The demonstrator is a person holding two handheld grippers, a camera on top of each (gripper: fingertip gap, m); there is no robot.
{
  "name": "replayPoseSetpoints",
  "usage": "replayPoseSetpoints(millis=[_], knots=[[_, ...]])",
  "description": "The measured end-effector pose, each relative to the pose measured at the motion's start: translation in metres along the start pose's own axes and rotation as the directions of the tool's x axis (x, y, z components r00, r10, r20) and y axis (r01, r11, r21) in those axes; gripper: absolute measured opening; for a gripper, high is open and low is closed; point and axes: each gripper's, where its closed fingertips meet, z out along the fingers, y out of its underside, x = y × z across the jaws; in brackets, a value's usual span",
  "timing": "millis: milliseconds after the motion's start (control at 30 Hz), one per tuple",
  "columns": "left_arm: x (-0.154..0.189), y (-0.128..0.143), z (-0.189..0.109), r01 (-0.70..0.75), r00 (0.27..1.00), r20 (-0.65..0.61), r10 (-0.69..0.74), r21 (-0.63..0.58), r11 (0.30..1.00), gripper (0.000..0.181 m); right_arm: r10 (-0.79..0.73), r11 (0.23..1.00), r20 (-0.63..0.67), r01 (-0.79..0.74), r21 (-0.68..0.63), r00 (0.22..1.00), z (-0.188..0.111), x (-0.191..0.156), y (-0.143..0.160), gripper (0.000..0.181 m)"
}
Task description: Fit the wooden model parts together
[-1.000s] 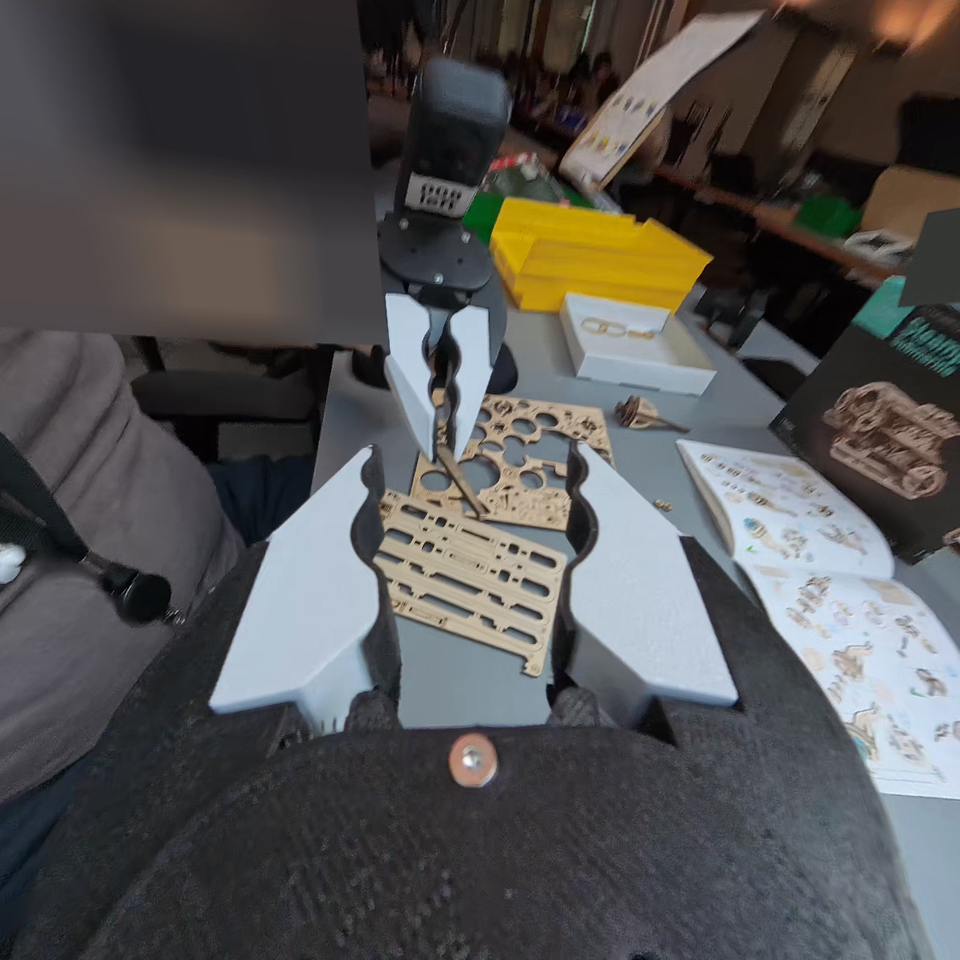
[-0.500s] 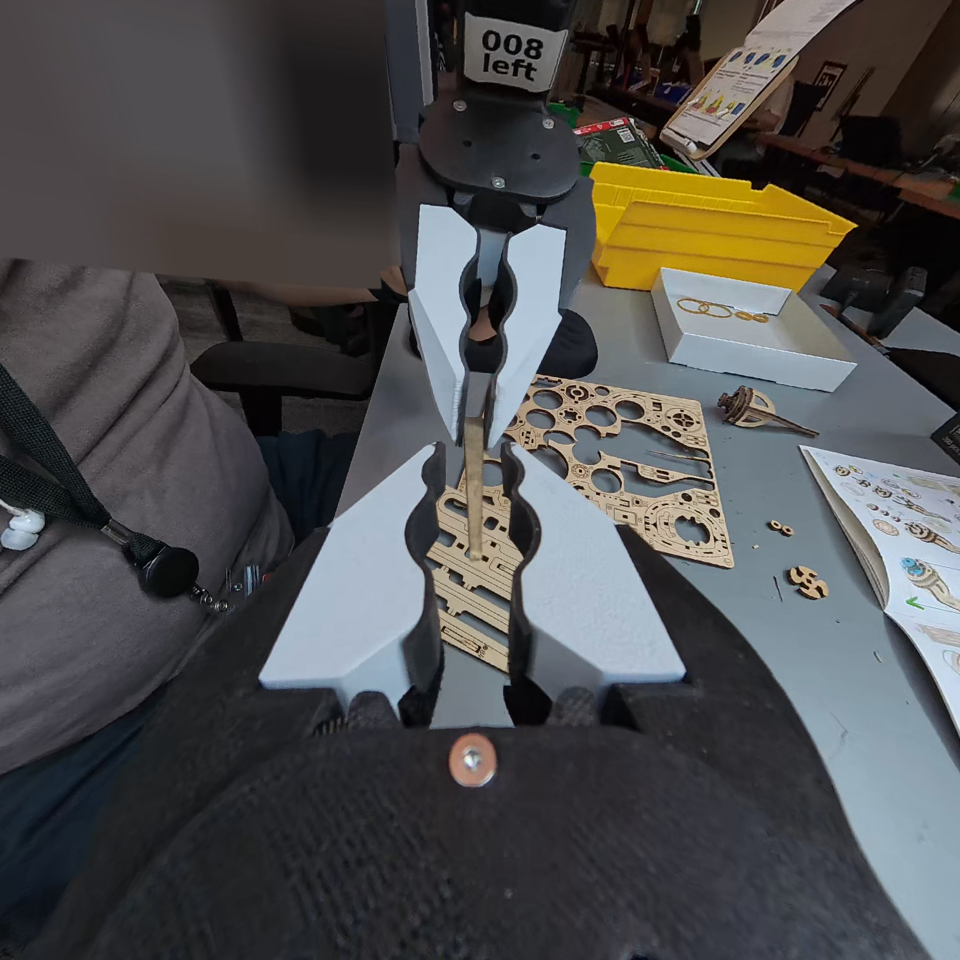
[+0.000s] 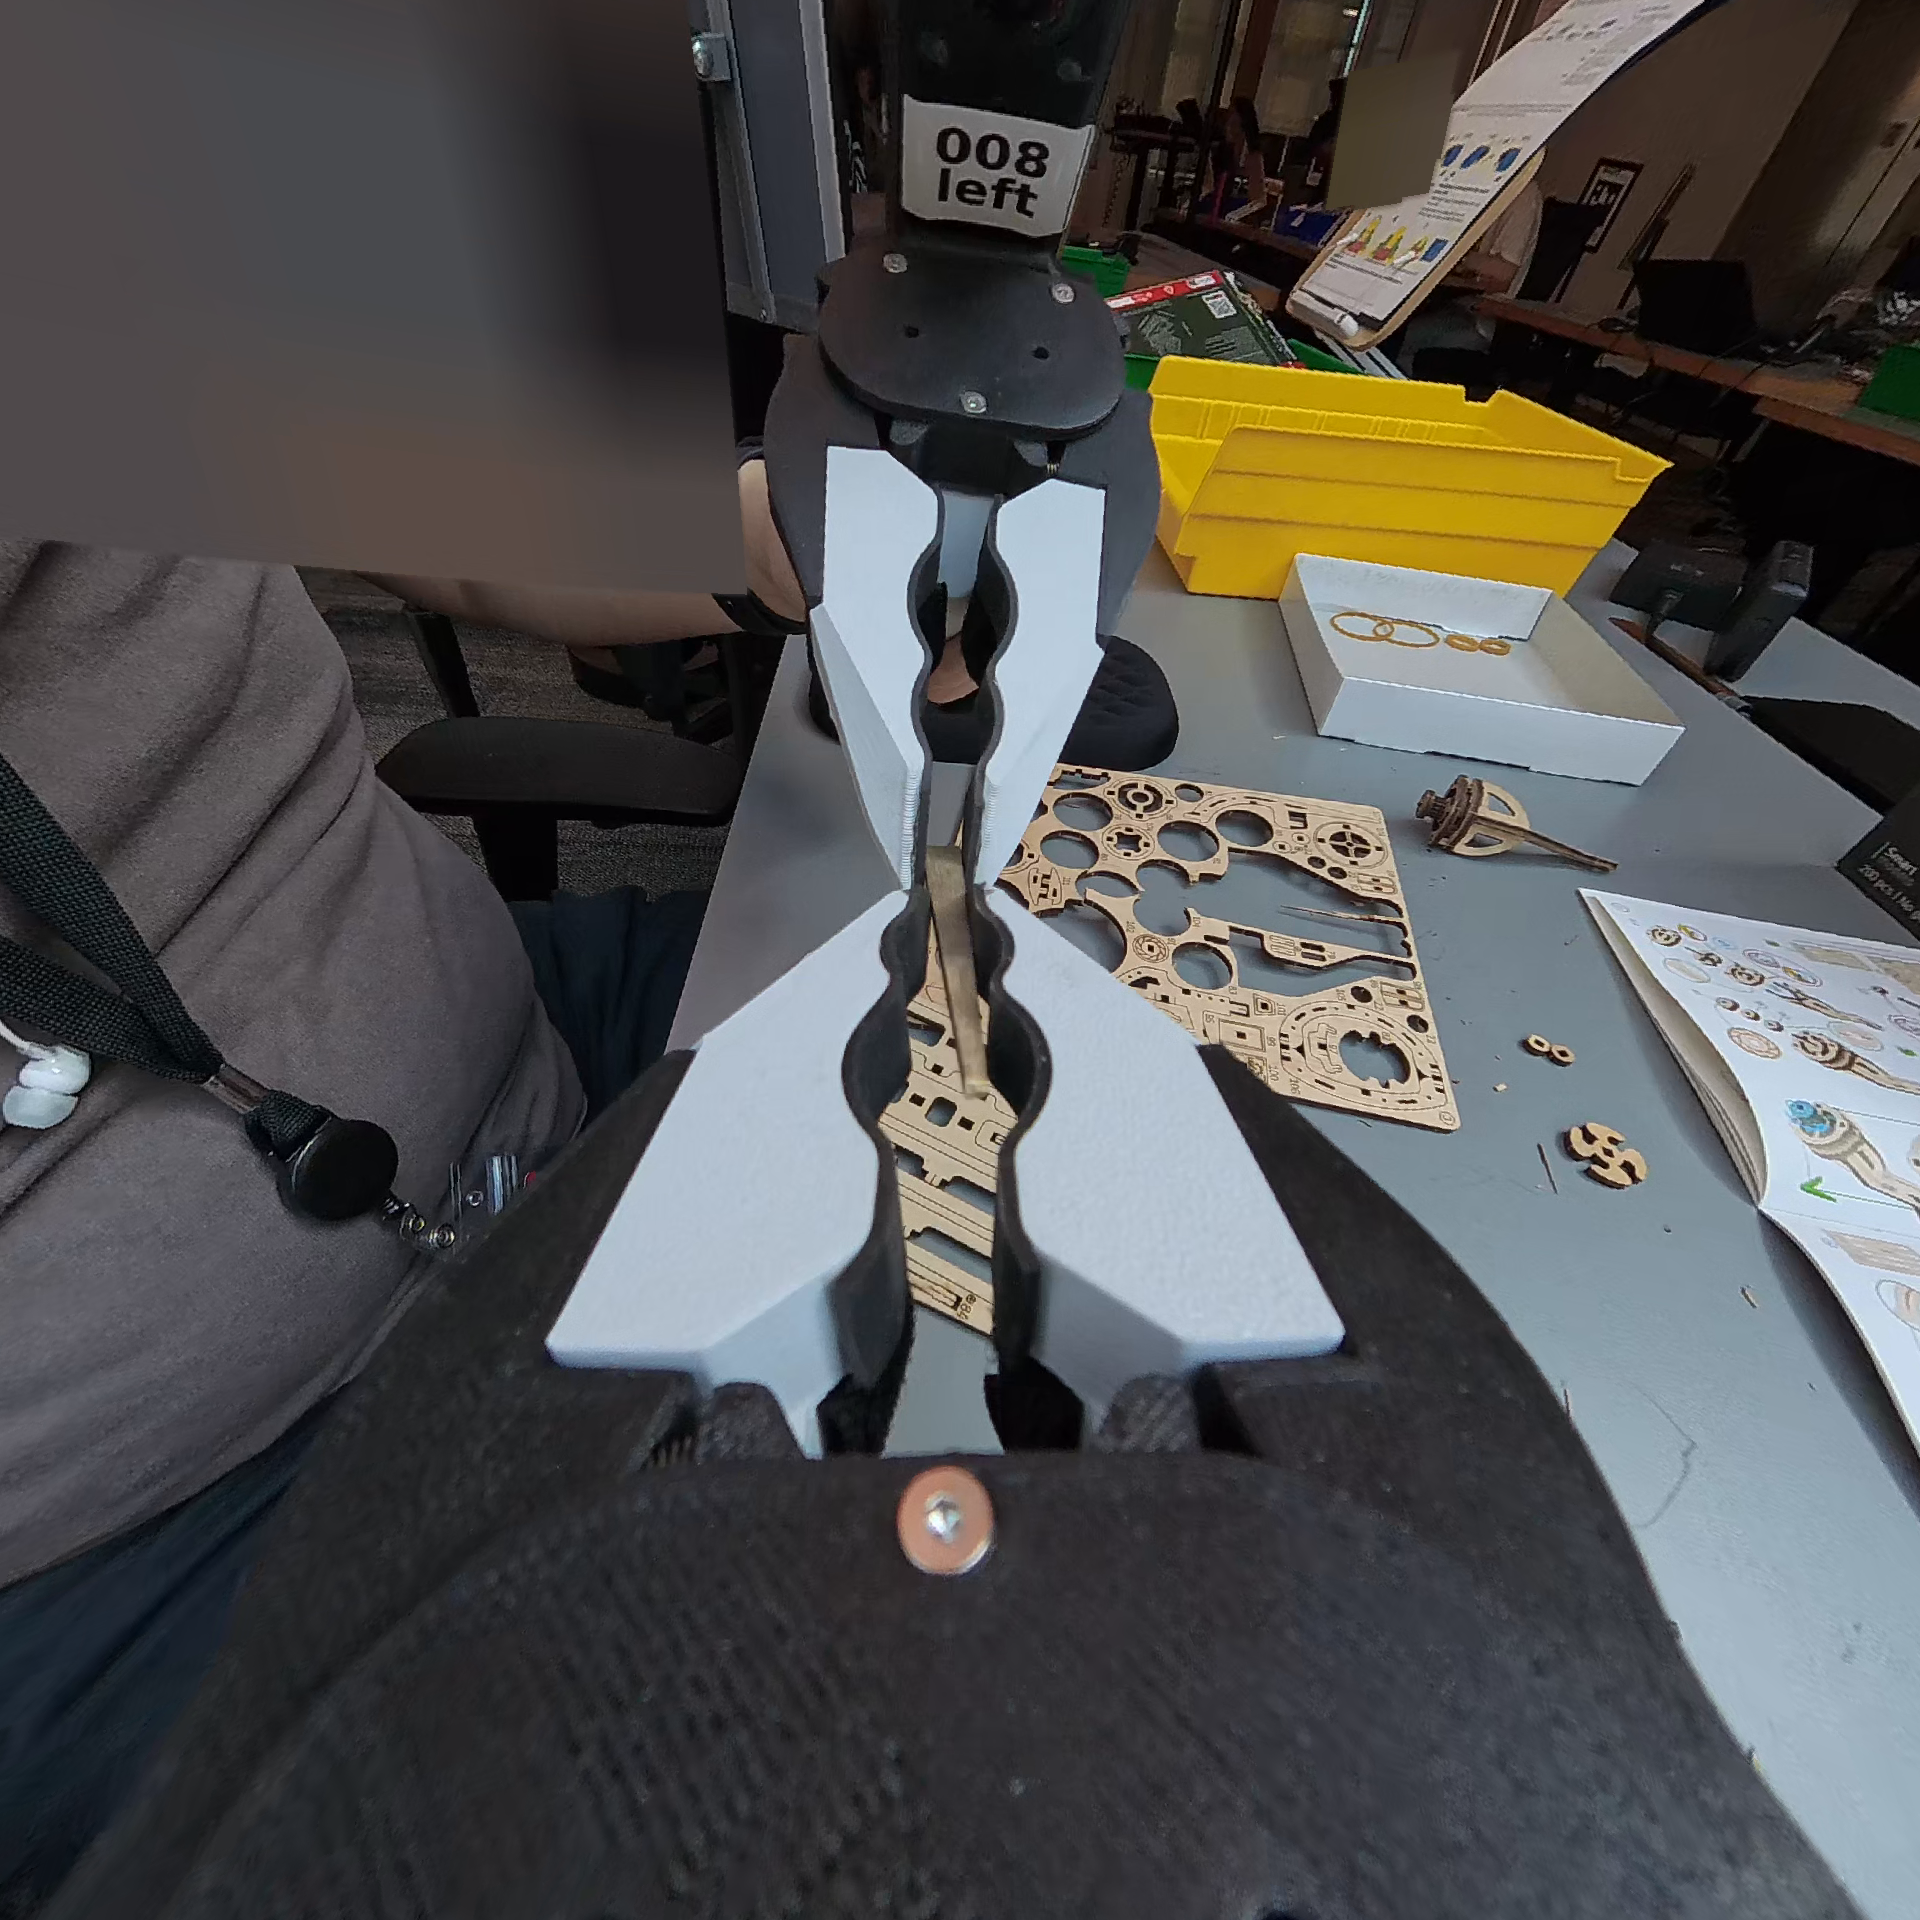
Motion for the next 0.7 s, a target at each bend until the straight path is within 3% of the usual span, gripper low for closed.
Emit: replayPoseSetpoints(millis=[400, 467, 600, 700], knots=[[-0.004, -0.002, -0.004, 0.029, 1.000, 0.000, -0.029, 0.036, 0.999, 0.008, 0.029, 0.999, -0.031, -0.029, -0.021, 0.999, 0.000, 0.003, 0.001, 0.006], [-0.008, 0.002, -0.013, 0.065, 0.998, 0.004, -0.065, 0.029, 0.997, 0.021, 0.065, 0.995, -0.106, -0.072, -0.064, 0.992, -0.005, 0.012, 0.009, 0.005], [-0.011, 0.037, -0.031, 0.157, 0.988, 0.024, -0.156, -0.052, 0.986, 0.050, 0.149, 0.971, -0.186, -0.179, -0.161, 0.971, -0.006, 0.009, 0.038, 0.005], [-0.015, 0.073, -0.030, 0.271, 0.962, 0.077, -0.262, -0.156, 0.950, 0.033, 0.166, 0.941, -0.245, -0.227, -0.250, 0.955, 0.002, 0.008, 0.060, 0.005]])
